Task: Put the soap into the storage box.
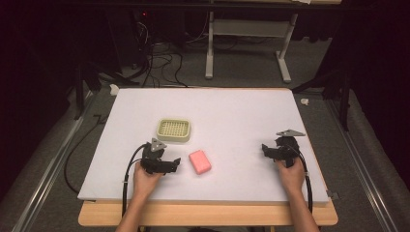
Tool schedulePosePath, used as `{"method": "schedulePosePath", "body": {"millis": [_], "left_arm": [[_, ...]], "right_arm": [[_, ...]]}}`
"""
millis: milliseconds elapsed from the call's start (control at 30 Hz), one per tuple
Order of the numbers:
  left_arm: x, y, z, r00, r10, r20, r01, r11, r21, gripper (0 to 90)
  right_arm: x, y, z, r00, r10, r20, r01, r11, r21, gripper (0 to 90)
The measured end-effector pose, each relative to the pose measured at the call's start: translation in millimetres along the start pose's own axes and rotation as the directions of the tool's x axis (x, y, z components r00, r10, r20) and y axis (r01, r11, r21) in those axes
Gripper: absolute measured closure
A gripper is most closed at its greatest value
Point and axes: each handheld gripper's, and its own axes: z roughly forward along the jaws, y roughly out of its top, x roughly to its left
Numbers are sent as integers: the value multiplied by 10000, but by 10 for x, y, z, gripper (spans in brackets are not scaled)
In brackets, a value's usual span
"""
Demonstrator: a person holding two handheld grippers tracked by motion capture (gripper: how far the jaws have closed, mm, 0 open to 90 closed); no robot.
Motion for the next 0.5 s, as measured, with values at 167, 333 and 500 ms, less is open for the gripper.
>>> {"method": "schedulePosePath", "body": {"millis": [167,333,500], "left_arm": [[-69,57,-47,9995,88,289,-80,9996,-258,104],[-166,117,-79,9976,303,625,-277,9988,-416,93],[-257,156,-102,9944,444,957,-387,9974,-615,89]], "right_arm": [[-1,0,0,10000,0,-6,0,10000,1,218],[1,0,0,10000,-3,-7,3,10000,-2,218],[1,0,0,10000,-5,-5,5,10000,-1,218]]}}
